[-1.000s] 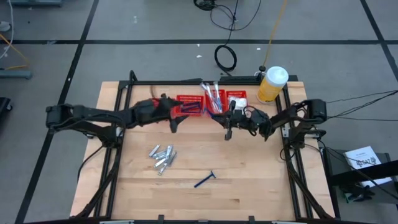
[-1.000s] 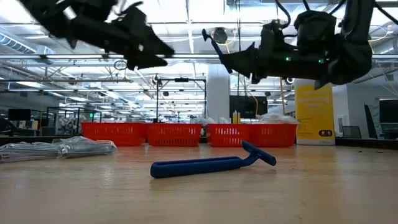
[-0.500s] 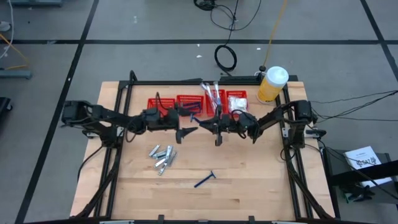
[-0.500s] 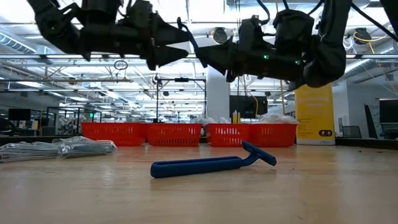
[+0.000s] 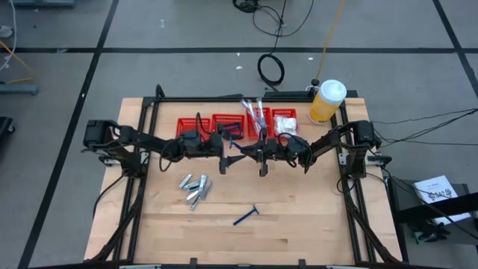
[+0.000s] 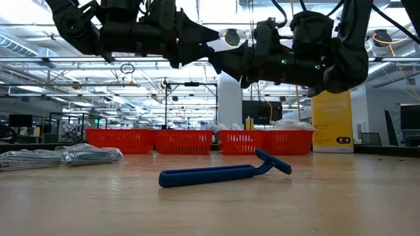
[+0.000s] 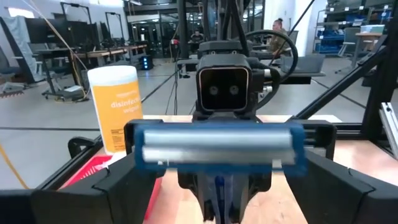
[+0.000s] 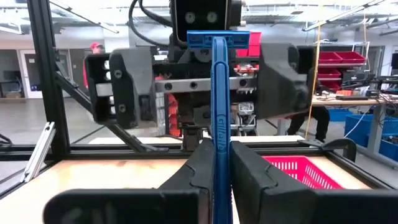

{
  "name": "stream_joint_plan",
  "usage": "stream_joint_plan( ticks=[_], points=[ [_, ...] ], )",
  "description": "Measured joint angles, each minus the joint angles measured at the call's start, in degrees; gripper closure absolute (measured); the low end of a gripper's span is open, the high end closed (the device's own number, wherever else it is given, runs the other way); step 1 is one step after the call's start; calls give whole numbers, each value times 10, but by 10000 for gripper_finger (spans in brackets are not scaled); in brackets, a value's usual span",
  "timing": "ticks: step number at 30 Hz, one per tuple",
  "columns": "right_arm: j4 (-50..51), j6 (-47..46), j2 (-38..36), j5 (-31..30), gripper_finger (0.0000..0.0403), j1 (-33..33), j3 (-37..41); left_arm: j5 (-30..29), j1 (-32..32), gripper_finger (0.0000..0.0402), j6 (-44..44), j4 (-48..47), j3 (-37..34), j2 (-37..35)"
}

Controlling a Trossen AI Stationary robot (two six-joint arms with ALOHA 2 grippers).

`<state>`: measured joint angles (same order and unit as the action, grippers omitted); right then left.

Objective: Pick & Place Travel size toiletries
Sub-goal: Put the top razor into the horizontal right red bin

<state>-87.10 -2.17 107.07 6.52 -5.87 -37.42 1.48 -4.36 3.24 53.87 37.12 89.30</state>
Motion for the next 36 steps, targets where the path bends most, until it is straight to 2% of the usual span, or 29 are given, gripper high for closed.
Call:
stream_joint_plan(
  ticks=[5,14,19,21,25,28,33,36],
  points=[
    [-1,0,0,0,382,0,1,0,0,130,10,-2,0,0],
    [-1,4,0,12,382,0,1,0,-1,307,10,-1,0,0],
    [-1,5,0,10,359,-1,1,3,-1,384,8,-1,0,0],
    [0,2,0,10,347,-1,1,3,-1,387,9,-1,0,0],
    [4,-29,0,9,327,-1,1,-15,-1,362,10,-2,-1,0],
    [35,-45,-7,9,309,-7,1,-32,-3,365,15,-13,-1,-9],
    [203,-43,-71,13,275,-20,1,-49,-16,389,32,-79,-2,-60],
    [328,-23,-132,13,259,-27,2,-102,-26,379,32,-139,-1,-106]
  ],
)
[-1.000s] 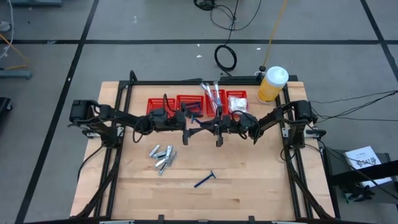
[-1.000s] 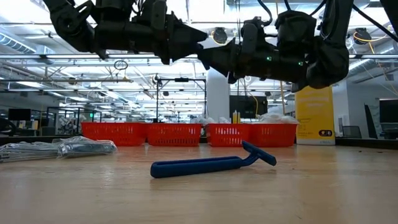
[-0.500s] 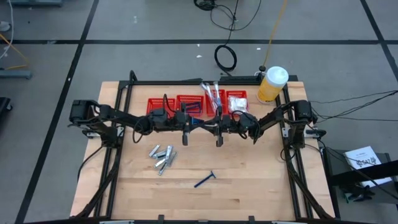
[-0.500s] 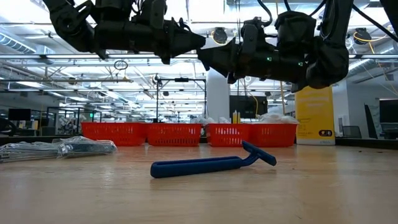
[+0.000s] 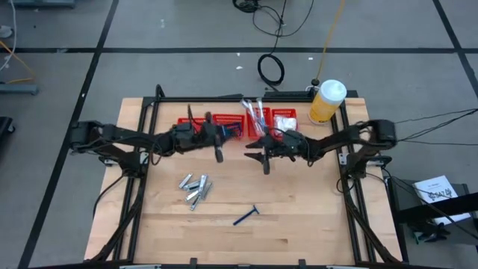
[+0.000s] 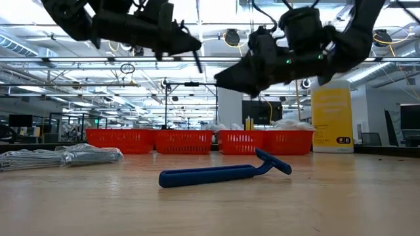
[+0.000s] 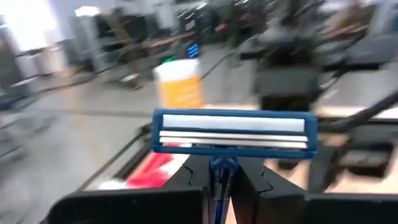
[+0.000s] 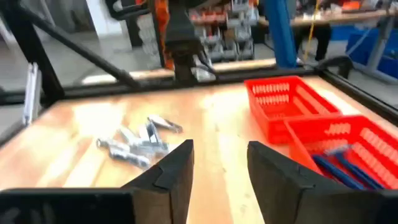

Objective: Pick & Place Travel size toiletries
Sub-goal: Put the top razor into the horizontal right red bin

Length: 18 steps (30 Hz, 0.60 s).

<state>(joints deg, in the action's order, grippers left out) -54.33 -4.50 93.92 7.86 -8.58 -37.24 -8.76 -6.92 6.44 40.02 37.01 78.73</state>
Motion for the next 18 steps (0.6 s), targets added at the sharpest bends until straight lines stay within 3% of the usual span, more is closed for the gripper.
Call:
stream_joint_plan(
  ticks=[5,10,18],
  points=[
    [160,25,-90,-3,251,-4,0,-122,-26,384,43,-111,0,-52],
    [207,25,-135,-3,259,-3,0,-94,-77,386,-9,-227,26,-46],
    [201,23,-128,-4,268,-2,0,-76,-98,389,-18,-393,134,50]
  ],
)
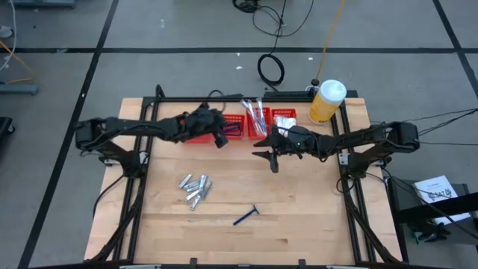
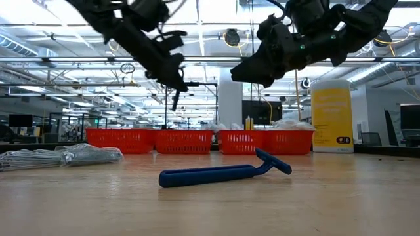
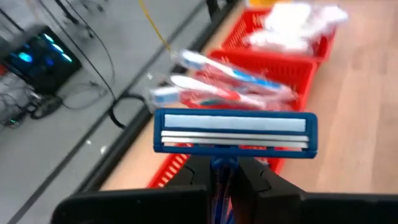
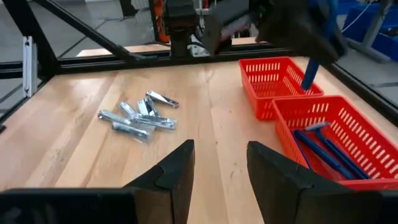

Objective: Pick & Place Travel size toiletries
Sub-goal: Put the top razor into the horizontal right red bin

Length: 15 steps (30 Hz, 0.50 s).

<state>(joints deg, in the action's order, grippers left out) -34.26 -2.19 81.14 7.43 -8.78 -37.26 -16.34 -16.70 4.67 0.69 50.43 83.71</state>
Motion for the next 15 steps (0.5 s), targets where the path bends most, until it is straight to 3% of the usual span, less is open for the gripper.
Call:
stream_joint_plan(
  ticks=[4,15],
  points=[
    [-2,-1,1,0,268,0,0,5,-4,383,1,-51,39,52],
    [-1,1,1,1,268,14,0,-22,-5,291,3,-69,46,87]
  ],
)
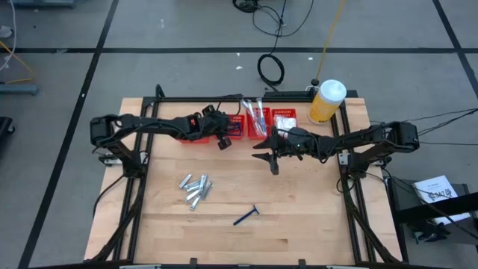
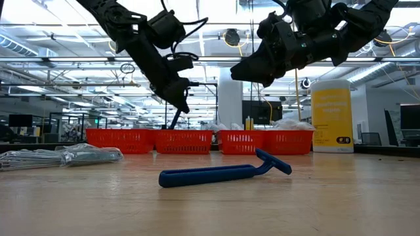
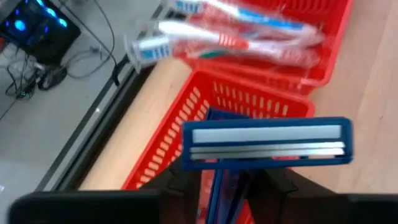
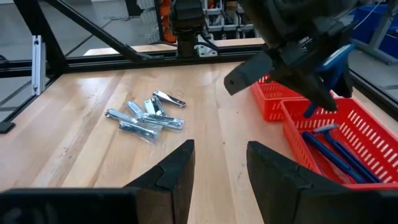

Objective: Pick & Place Travel size toiletries
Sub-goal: Put the top razor into the horizontal right red bin, then put the razor into the horizontal right red bin

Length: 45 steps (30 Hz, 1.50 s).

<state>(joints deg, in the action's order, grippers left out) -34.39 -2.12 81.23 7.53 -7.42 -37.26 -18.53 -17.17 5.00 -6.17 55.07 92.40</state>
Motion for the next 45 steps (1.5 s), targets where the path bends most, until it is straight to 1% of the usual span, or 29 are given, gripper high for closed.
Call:
stream_joint_plan(
  ticks=[2,7,11,15,19,24,29,32,36,38,41,43,45],
  points=[
    [0,3,0,0,265,0,0,-5,0,266,-12,-14,0,0],
    [-1,4,0,0,262,0,0,-51,0,188,-27,-35,0,0],
    [-1,-1,0,0,261,0,0,-58,-2,132,-28,-35,0,0],
    [-1,-2,0,0,261,0,0,-58,-1,92,-52,-34,0,0],
    [-1,-2,0,0,261,0,0,-58,-1,67,-63,-32,0,0],
    [-1,-2,0,0,261,0,0,-59,4,53,-40,-32,0,0],
    [-1,-2,0,0,261,5,0,-60,26,58,-59,-22,0,-3],
    [-8,1,0,0,261,24,0,-58,53,65,-66,-2,0,-7],
    [0,35,1,-2,261,82,-1,-56,90,72,-37,33,-1,-15],
    [2,33,14,-4,261,118,-1,-55,103,76,-16,59,0,-16],
    [2,3,52,-38,261,179,-1,-55,105,81,-2,79,-1,-16],
    [-17,-2,92,-65,261,216,-2,-56,99,85,-2,96,-1,-11],
    [-32,-3,136,-72,261,243,-10,-55,92,87,-6,97,-2,-10]
  ],
)
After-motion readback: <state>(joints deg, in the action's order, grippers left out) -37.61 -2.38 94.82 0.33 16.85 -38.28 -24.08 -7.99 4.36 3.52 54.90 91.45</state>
